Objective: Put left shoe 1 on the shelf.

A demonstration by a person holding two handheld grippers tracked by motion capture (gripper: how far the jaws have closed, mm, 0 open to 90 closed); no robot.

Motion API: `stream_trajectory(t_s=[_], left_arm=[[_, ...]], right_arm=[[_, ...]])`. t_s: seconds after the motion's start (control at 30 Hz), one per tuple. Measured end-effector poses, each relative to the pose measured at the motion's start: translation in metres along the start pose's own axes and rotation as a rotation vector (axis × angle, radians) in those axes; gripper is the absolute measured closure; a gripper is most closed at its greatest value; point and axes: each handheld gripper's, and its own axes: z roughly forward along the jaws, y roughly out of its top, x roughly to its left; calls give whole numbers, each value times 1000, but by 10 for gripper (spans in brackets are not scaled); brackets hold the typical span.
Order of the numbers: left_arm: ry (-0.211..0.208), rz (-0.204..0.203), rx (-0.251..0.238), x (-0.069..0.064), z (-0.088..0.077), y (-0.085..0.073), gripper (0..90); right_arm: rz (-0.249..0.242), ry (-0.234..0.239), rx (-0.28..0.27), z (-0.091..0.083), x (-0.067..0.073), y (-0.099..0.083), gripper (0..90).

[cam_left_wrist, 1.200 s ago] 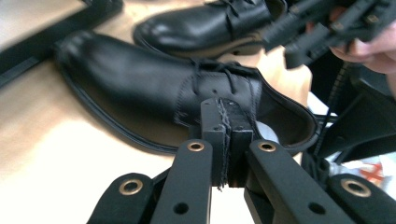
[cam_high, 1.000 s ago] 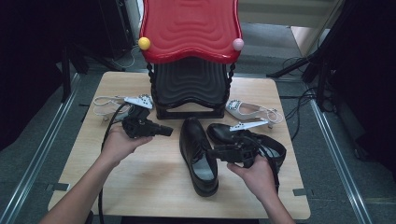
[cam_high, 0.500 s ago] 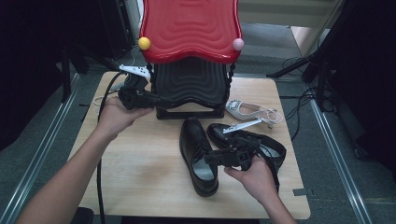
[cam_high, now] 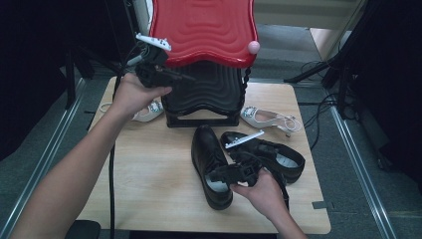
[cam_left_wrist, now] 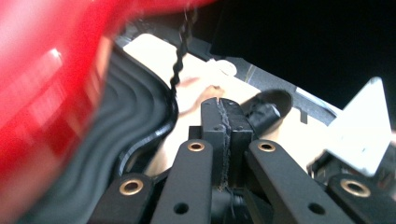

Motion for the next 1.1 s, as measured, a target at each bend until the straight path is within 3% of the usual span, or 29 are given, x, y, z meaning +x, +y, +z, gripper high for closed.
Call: stream_trajectory(t_s=[0.1, 0.2, 0.3, 0.4, 0.6, 0.77, 0.83, 0.9, 1.1], left_arm=[[-27, 12, -32, 3, 0, 25, 900], [-26, 21, -47, 3, 0, 38, 900], [-1, 43, -46, 6, 1, 53, 899], [12, 23, -72, 17, 4, 68, 900], [58, 40, -69, 24, 14, 75, 900], [102, 15, -27, 34, 22, 77, 900], [114, 23, -35, 33, 23, 78, 900], [134, 42, -5, 32, 26, 77, 900], [132, 14, -8, 33, 27, 77, 900]], right_arm=[[0, 5, 23, 10, 0, 0, 623], [2, 4, 25, 12, 0, 0, 620], [2, 2, 37, 17, 0, 0, 603], [3, 3, 52, 22, 0, 0, 599], [2, -3, 62, 29, 2, 1, 606], [14, -5, 85, 39, 1, 1, 606], [18, -5, 92, 43, 1, 2, 606], [27, -11, 99, 51, 1, 4, 608], [45, -39, 111, 60, -2, 7, 622]])
